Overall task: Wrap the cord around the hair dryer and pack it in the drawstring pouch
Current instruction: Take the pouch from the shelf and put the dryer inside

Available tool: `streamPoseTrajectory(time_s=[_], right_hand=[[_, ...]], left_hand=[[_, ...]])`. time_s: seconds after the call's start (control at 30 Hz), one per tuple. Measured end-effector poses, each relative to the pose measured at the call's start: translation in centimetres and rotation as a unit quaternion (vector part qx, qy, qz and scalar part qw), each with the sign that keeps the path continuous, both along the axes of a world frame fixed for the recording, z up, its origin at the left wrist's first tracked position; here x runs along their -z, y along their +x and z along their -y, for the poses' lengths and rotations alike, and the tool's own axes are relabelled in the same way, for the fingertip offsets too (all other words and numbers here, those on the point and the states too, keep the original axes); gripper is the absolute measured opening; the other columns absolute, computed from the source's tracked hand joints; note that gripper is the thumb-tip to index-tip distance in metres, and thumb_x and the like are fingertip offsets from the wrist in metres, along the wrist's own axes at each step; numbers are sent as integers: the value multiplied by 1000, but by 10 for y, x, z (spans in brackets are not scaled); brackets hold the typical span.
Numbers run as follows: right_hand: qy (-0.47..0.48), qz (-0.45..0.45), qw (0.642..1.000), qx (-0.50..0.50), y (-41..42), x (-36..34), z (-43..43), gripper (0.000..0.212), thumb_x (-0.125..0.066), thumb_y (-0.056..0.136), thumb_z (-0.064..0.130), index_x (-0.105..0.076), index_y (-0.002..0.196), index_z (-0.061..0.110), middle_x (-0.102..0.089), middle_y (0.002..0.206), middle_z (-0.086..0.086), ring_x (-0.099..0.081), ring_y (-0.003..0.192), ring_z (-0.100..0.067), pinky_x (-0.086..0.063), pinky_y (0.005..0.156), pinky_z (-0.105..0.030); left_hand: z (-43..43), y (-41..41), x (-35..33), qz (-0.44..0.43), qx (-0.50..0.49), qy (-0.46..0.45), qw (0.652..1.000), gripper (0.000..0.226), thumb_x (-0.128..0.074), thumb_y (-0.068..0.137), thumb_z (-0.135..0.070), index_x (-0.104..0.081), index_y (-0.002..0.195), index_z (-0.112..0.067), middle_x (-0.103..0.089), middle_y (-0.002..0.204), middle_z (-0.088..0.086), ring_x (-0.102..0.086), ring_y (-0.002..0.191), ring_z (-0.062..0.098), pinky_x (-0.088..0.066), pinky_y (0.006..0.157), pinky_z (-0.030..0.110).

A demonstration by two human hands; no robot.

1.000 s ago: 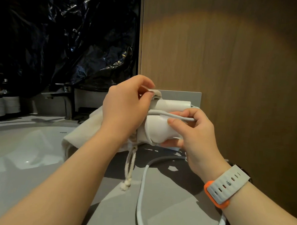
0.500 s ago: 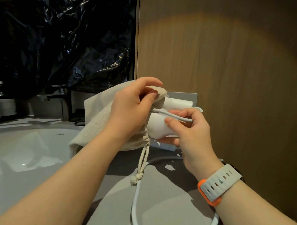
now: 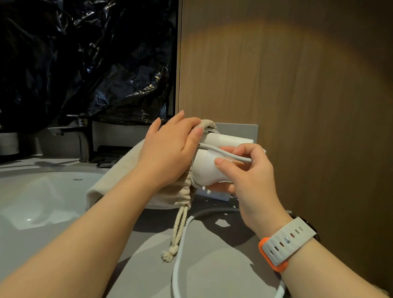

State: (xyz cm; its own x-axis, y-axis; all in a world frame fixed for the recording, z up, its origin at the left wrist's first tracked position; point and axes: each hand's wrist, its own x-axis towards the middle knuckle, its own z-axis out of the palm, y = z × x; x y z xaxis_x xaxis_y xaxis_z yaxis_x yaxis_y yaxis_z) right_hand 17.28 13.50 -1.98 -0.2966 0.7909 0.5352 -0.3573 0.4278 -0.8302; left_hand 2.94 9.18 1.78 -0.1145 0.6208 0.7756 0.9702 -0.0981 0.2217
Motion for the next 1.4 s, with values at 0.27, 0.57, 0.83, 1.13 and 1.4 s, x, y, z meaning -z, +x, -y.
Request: streamPoseTrajectory(time_s=[0.27, 0.57, 0.83, 1.13, 1.4], right_hand=[[-4, -14, 1000, -18, 1, -1, 0, 27, -69, 79, 4, -50, 87, 22, -59, 89, 17, -64, 87, -8, -55, 55, -24], [-62, -38, 997, -18, 2, 1, -6, 24, -68, 80, 4, -53, 91, 19, -58, 96, 10, -60, 94, -21, -60, 63, -37], [-19, -19, 1000, 3, 5, 0, -5, 25, -70, 79, 6, -52, 89, 21, -57, 101, 7, -58, 92, -18, -53, 54, -20], [95, -52, 994, -30, 13, -7, -4, 24, -65, 82, 33, -53, 102, 36, -64, 102, 3, -67, 92, -16, -58, 64, -32], [-118, -120, 982, 89, 25, -8, -37, 20, -38, 98, 38, -58, 101, 33, -64, 92, -2, -55, 67, -11, -46, 57, -25]], left_hand=[[-1, 5, 2, -120, 57, 26, 991, 61, -14, 90, -42, -59, 121, -16, -58, 130, -2, -33, 137, 13, -12, 112, 35], [12, -2, 14, -173, 11, -65, 983, 84, -44, 69, -61, -24, 143, -26, -17, 156, 3, -4, 145, 15, 2, 115, 42], [-5, 6, 33, -218, -108, -7, 970, 92, -81, 45, -50, -43, 124, -24, -48, 137, 18, -52, 119, 37, -35, 94, 66], [1, -6, 24, -161, -55, 37, 985, 83, -73, 51, -48, -47, 121, -13, -48, 135, 18, -48, 124, 34, -40, 94, 56], [21, -14, 14, -79, 91, 61, 991, 86, -83, 50, -44, -50, 122, -10, -54, 128, 7, -44, 121, 14, -40, 93, 26]])
